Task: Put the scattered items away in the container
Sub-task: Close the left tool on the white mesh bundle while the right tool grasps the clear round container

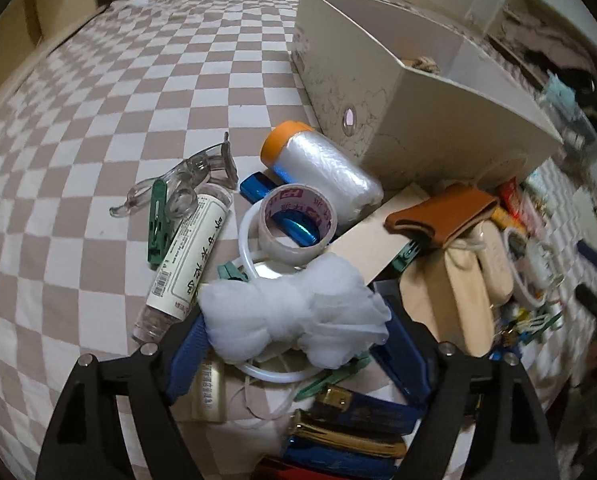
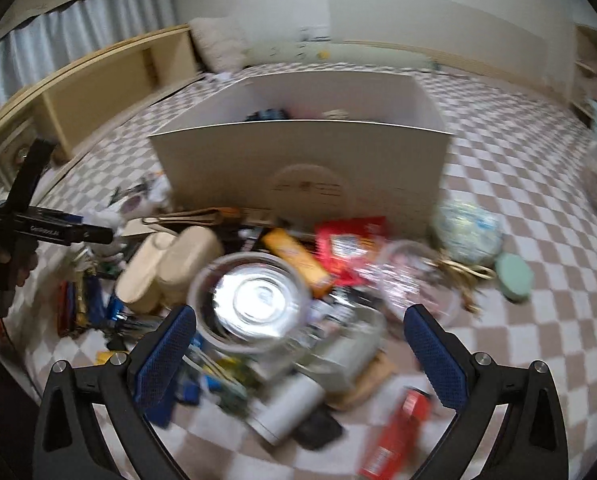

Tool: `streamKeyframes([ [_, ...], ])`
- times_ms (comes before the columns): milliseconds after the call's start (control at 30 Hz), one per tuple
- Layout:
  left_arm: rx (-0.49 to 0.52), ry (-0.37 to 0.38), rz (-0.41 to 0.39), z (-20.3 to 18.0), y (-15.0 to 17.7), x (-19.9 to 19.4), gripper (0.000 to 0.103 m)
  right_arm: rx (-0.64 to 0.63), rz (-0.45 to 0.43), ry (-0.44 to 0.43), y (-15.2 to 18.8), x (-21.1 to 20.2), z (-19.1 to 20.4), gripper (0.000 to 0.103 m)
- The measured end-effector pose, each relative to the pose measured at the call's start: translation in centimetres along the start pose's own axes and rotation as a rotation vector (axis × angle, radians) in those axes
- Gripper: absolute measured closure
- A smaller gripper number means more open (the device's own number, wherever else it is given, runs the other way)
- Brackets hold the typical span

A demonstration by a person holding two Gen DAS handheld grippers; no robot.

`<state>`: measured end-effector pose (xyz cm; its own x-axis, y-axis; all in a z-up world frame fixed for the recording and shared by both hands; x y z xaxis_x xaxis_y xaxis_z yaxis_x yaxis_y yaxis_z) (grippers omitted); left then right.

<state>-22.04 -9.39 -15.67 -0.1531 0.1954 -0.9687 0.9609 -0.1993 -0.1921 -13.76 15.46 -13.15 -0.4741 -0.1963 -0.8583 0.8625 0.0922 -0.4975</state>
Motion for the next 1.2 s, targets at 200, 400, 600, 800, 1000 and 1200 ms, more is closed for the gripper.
streamKeyframes([
  [200,-0.033,-0.021,-0.012,0.2,-0.4,0.1,0.029,-0.067,0.050,0.016,-1.2,2.2,2.2,0.017],
  [400,0.005,-0.058,-0.008,0.1,1.0,0.1,0.030,-0.106,0.105,0.027,-1.1,4.1,2.6,0.026],
  [600,0.003,-0.062,-0.005,0.1,1.0,0.2,0.032,-0.108,0.115,0.010,-0.6,4.2,2.6,0.044],
  [800,-0.013,-0.054,-0.005,0.1,0.8,-0.2,0.033,-0.135,0.092,0.028,-0.3,2.7,3.4,0.050],
  [1000,-0.023,-0.040,-0.029,-0.3,0.7,-1.3,0.033,-0.066,0.060,-0.010,-0.5,0.8,2.5,0.051],
  [1200,-0.042,-0.012,-0.067,-0.7,0.4,-3.1,0.033,0.034,0.015,-0.064,-0.6,-1.8,0.7,0.051],
])
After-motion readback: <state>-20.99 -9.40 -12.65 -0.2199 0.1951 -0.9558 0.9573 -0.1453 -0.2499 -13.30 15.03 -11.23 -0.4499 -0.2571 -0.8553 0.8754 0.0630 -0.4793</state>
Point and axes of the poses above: each gripper's, at about its wrist camera, not at the fingertips, and x roughly the way its jaws point, z to its left, y to its underside, the point moved 4 cm from there along x, roughly the way its jaws point, and after that the axes turned 12 degrees about z, right-handed, at the moved point
